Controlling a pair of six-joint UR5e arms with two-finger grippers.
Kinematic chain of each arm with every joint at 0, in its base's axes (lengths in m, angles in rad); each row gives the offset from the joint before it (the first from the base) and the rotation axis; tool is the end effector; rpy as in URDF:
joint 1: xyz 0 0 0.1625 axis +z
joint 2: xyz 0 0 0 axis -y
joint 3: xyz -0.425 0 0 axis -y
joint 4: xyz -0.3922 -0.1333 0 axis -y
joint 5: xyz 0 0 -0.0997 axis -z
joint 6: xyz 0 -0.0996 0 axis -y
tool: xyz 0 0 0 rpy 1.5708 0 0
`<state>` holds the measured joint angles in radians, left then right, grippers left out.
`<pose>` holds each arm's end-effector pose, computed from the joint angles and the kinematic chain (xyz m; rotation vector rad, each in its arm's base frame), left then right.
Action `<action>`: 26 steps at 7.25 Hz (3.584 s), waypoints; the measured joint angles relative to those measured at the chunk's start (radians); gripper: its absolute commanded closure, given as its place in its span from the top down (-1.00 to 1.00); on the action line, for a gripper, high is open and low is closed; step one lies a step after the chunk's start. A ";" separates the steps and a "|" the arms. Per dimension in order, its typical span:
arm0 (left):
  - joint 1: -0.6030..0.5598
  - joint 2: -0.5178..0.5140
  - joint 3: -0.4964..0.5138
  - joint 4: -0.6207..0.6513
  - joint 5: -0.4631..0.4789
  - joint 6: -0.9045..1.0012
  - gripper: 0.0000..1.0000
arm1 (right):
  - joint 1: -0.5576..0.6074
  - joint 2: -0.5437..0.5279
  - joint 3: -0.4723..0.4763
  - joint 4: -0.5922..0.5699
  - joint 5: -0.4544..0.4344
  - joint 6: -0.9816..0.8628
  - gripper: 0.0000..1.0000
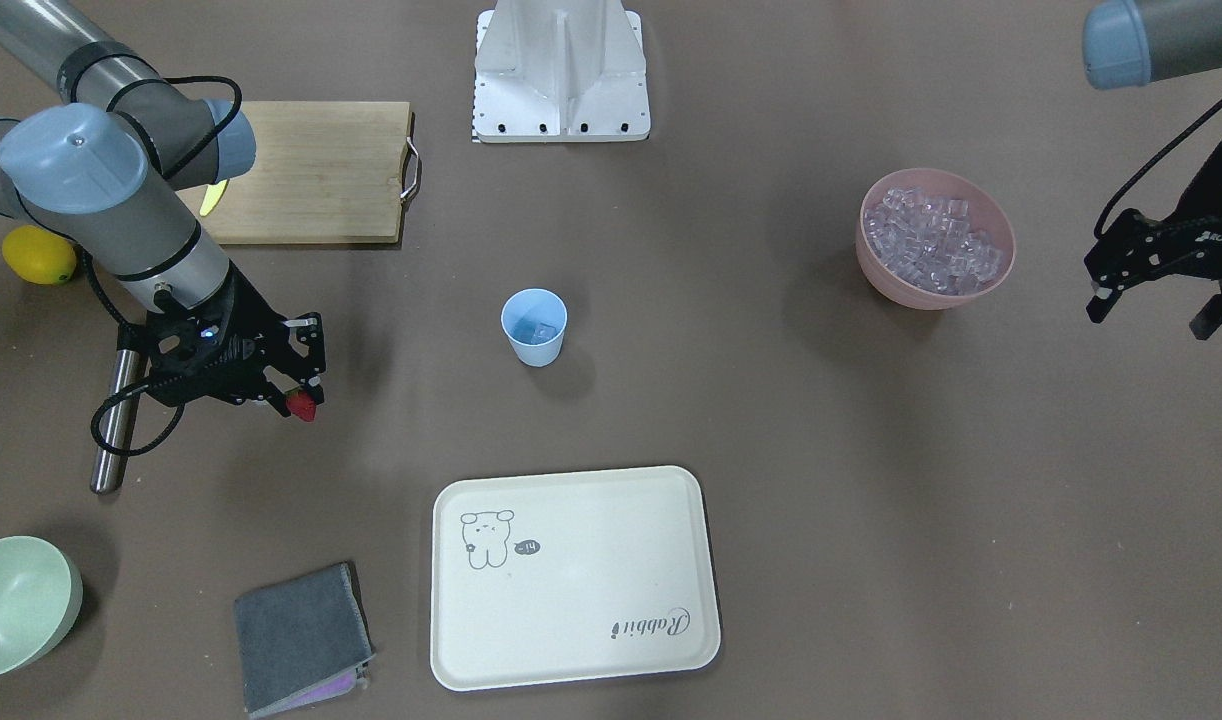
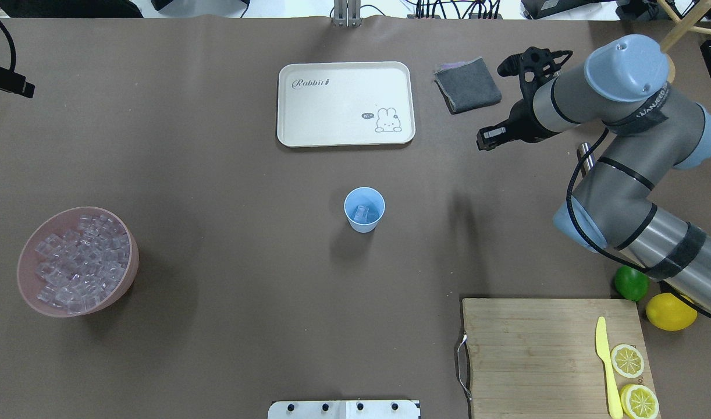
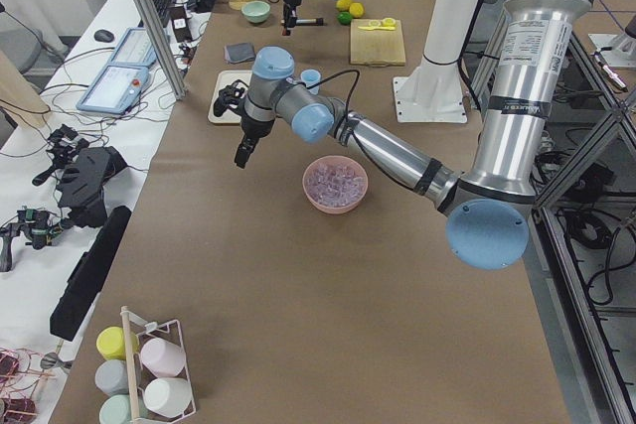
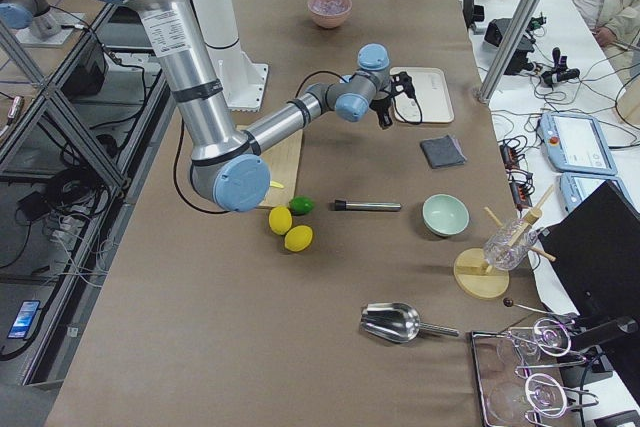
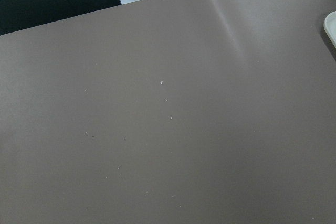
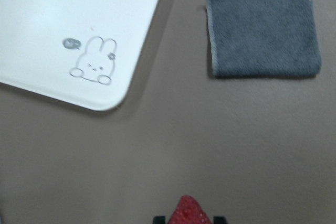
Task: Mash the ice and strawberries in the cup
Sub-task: 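Carry the strawberry with the right gripper and drop it into the cup, then move the right gripper over the black-handled steel muddler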
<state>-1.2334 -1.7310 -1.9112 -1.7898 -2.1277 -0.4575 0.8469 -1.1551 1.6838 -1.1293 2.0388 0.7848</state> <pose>0.1035 -0.5387 0.3917 0.4393 0.7610 0.0880 -0.3576 -0.5380 0.3215 0.3984 -0.9645 -0.1716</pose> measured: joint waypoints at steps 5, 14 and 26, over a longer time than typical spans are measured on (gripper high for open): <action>-0.090 0.030 0.025 0.117 0.000 0.150 0.96 | -0.203 0.164 0.024 0.002 -0.142 0.137 -1.00; -0.104 0.032 0.056 0.119 -0.002 0.154 0.95 | -0.332 0.165 0.020 -0.001 -0.271 0.141 0.99; -0.282 0.056 0.142 0.230 -0.116 0.328 0.96 | 0.229 -0.189 0.020 -0.355 0.151 -0.072 0.98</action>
<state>-1.5149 -1.6752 -1.7689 -1.5603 -2.2440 -0.1295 1.0755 -1.3443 1.7038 -1.4838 2.1903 0.7124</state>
